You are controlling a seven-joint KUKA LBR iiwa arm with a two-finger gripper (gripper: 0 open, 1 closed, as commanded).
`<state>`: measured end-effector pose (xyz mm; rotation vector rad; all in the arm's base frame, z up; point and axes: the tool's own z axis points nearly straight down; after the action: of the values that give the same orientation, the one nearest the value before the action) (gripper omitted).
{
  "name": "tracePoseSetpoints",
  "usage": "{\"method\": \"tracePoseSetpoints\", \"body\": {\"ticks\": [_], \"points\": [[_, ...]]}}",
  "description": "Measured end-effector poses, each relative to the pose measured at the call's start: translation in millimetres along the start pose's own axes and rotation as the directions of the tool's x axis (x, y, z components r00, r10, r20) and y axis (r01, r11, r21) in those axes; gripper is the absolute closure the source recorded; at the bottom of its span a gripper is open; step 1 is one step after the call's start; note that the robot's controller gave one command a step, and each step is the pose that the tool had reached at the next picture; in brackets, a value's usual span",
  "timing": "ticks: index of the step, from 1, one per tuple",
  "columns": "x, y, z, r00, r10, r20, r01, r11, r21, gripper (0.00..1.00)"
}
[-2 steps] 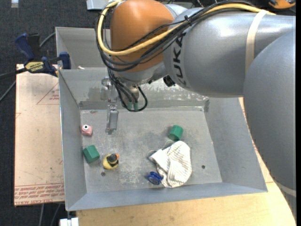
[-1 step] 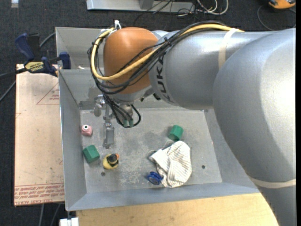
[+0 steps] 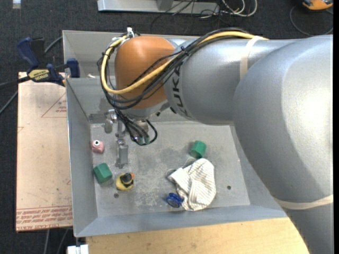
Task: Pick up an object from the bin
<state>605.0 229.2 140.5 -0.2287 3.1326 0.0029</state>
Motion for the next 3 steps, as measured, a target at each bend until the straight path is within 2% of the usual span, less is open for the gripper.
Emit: {"method": "tracePoseSetpoints", "body": {"ticks": [1, 2, 3], "points": [[6.2, -5, 72, 0.998, 0.061, -0.004, -0.061, 0.998, -0.002, 0.00], [2.6, -7, 69, 1.000, 0.027, 0.003, -0.027, 1.000, -0.003, 0.00], [34.8, -2, 70, 0.990, 0.139, -0.003, -0.139, 0.990, -0.003, 0.00]]}}
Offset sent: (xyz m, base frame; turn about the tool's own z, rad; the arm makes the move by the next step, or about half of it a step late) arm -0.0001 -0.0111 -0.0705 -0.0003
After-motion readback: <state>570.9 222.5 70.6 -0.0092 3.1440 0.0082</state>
